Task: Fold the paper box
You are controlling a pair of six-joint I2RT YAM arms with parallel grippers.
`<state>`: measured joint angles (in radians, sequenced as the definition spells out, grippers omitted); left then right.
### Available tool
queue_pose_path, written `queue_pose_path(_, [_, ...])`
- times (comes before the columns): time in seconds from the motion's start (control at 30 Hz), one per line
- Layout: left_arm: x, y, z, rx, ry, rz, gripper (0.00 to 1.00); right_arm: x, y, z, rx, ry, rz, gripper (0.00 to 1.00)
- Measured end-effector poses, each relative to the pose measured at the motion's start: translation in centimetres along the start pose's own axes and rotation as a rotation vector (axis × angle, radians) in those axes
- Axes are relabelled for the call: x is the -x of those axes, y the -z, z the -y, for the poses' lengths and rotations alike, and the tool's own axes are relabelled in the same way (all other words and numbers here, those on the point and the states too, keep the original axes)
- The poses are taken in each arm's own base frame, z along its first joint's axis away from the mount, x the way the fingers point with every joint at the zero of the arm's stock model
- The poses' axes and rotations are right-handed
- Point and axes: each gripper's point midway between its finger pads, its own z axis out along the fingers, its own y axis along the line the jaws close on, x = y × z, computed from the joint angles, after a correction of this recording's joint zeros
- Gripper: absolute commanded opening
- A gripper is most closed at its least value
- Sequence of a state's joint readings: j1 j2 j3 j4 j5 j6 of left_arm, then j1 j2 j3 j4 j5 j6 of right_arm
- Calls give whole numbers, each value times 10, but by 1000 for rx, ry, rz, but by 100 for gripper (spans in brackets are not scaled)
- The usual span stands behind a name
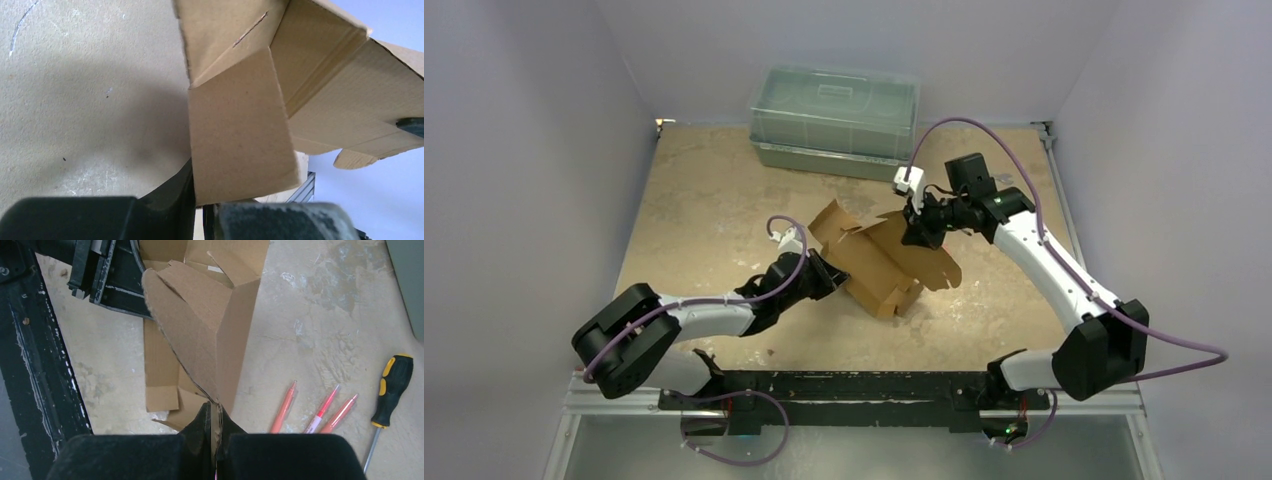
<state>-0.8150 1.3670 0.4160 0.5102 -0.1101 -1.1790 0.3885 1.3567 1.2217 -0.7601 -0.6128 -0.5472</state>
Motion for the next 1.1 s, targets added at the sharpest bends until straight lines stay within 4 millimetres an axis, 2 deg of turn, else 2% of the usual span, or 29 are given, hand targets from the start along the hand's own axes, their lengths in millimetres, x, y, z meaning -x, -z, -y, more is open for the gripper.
queue_pose_path(0.37, [-3, -4, 5, 18, 6, -28, 15, -5, -10, 3, -17, -59, 5, 0])
queue_pose_path(0.57, [-3, -1, 2, 59, -22, -43, 40, -9, -11, 12, -51, -103, 28, 0])
queue_pose_path(0.63, [1, 4, 4, 69, -36, -41, 45, -10, -9, 16, -66, -115, 35, 0])
queue_pose_path(0.87, [11, 24, 14, 58, -108, -27, 50, -16, -3, 24, -109, -139, 33, 0])
queue_pose_path(1.0, [15, 39, 27, -14, -174, -32, 58, -18, -3, 26, -115, -147, 32, 0])
queue_pose_path(1.1, [25, 59, 48, -103, -245, -5, 52, -19, -3, 26, -115, -149, 28, 0])
